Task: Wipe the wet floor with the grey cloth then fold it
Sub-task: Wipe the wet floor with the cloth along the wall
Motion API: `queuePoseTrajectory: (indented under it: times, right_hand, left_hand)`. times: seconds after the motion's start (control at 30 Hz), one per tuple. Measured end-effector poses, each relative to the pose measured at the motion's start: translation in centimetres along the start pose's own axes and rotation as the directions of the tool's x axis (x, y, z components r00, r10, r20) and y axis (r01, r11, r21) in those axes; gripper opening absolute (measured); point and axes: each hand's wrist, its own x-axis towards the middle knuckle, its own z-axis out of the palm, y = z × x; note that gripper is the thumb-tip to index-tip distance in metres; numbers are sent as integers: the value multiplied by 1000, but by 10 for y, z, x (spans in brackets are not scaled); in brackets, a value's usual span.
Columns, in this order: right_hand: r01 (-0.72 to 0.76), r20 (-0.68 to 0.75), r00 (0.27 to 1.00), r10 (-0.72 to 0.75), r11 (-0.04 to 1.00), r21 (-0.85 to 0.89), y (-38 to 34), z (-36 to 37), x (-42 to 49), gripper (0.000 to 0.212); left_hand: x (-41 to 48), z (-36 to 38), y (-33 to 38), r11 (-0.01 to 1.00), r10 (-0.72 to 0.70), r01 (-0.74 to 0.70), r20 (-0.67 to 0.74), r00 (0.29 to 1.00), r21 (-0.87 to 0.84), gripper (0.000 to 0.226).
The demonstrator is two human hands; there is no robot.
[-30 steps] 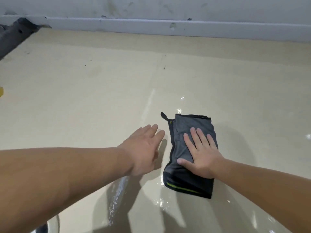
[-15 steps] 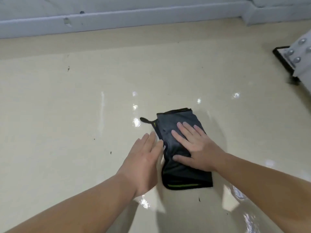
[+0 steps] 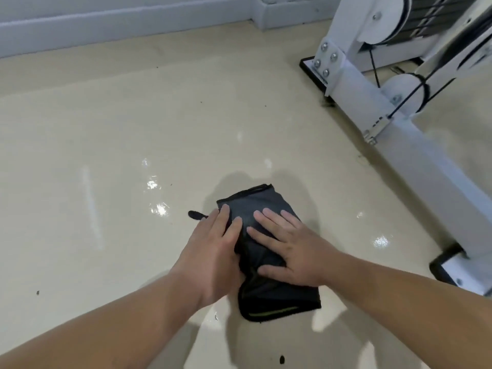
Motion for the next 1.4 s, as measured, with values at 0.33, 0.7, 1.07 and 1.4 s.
queuePoseTrajectory:
  times: [0.33, 0.7, 1.07, 1.4]
  right_hand:
    - [-804, -30, 542, 840, 528, 273, 72, 17, -71, 88]
    - [-914, -7, 254, 967, 242, 326, -83, 46, -42, 86]
    - [-568, -144, 786, 601, 794, 215, -205, 15, 113, 88]
    - [-441, -155, 881, 447, 895, 70, -245, 17, 146, 87]
  left_hand:
    - [28, 27, 55, 997, 57, -53, 66, 996, -56, 67]
    - [-27, -6, 11, 992, 87, -96, 103, 991, 78, 73]
    - [-128, -42, -94, 956, -281, 281, 12, 960, -84, 69]
    - [-204, -38, -148, 935, -354, 350, -161, 921, -52, 51]
